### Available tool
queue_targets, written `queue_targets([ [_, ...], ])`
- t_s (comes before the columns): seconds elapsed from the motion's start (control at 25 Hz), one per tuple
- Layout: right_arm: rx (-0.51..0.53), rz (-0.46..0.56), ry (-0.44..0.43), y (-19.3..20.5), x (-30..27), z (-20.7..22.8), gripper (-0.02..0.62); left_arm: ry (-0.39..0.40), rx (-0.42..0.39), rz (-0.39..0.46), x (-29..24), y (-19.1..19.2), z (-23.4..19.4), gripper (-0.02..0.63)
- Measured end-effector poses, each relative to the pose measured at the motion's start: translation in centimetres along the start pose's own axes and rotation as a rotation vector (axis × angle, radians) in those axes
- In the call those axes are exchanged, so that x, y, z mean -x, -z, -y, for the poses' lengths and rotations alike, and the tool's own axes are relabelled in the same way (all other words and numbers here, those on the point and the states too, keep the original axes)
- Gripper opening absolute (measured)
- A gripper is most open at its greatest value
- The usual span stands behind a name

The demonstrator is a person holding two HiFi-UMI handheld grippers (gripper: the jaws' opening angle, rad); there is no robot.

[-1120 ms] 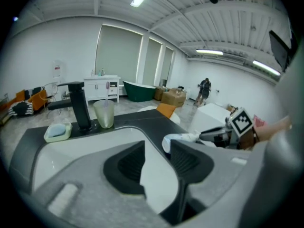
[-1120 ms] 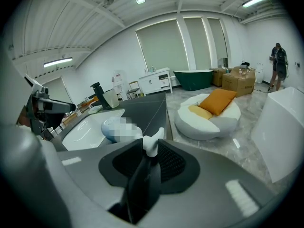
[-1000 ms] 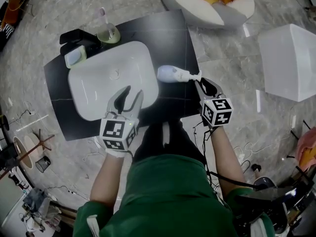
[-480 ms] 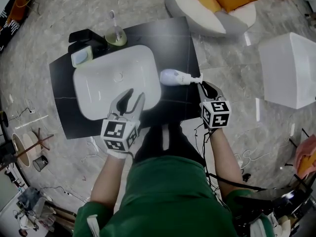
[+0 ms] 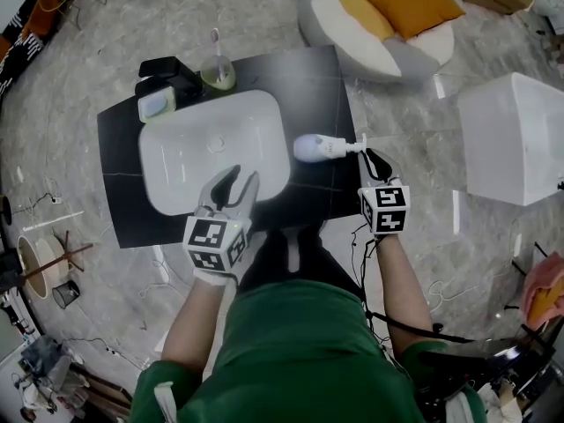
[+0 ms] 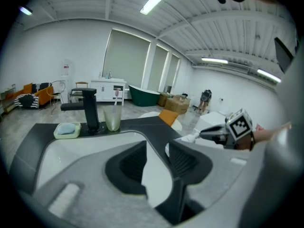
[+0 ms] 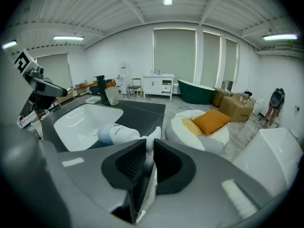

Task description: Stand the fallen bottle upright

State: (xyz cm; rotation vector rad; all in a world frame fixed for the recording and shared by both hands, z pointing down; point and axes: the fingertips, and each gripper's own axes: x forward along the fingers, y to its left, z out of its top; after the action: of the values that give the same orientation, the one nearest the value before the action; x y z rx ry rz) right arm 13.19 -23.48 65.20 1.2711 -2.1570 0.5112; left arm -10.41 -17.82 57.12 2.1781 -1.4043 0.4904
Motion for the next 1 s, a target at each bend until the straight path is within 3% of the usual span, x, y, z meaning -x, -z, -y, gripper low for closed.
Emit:
queue_targets([
  [0.68,0.396,0.009,0.109,-4.8,4.6,-2.0,0.048,-0.03,-0.039,0.126,4.3,-5.2,-0.7,0.141],
  [1.0,0.639,-0.008,0.168,-6.6,6.1,-3.2,0.048,-0.033,-0.054,0.169,6.1,-7.1,-0.5,0.141],
])
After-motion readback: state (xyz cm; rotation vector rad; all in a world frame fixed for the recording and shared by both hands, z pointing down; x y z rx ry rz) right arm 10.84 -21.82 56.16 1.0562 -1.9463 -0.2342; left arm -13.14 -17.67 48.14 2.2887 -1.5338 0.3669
